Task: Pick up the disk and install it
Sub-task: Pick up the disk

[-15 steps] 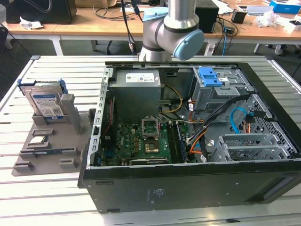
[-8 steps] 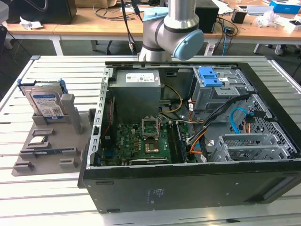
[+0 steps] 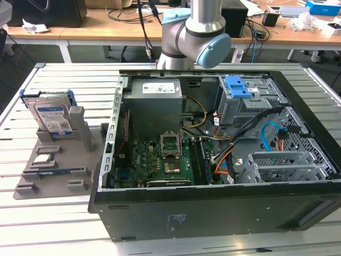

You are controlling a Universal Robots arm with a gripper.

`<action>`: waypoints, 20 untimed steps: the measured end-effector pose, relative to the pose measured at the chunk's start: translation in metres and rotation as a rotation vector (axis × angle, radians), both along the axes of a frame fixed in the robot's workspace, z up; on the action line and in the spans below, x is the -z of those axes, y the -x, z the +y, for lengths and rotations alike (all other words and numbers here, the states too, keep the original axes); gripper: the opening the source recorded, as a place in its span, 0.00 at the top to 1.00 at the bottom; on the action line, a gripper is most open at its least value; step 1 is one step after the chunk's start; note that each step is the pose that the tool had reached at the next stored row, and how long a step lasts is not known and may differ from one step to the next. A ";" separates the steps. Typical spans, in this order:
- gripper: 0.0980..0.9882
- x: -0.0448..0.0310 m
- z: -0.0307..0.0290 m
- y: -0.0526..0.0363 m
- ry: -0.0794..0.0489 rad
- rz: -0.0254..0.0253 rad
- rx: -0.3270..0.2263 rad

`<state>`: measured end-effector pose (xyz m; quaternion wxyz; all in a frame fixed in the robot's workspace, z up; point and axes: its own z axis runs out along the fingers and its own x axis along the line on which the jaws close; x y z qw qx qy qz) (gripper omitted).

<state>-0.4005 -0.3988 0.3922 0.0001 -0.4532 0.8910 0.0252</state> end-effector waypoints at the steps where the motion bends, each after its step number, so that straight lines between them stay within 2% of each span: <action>1: 0.99 0.0000 0.0000 0.0000 0.000 0.0000 -0.007; 16: 0.99 0.0000 0.0000 0.0000 0.000 0.0000 -0.141; 20: 0.99 0.0000 0.0000 0.0000 0.000 0.0000 -0.201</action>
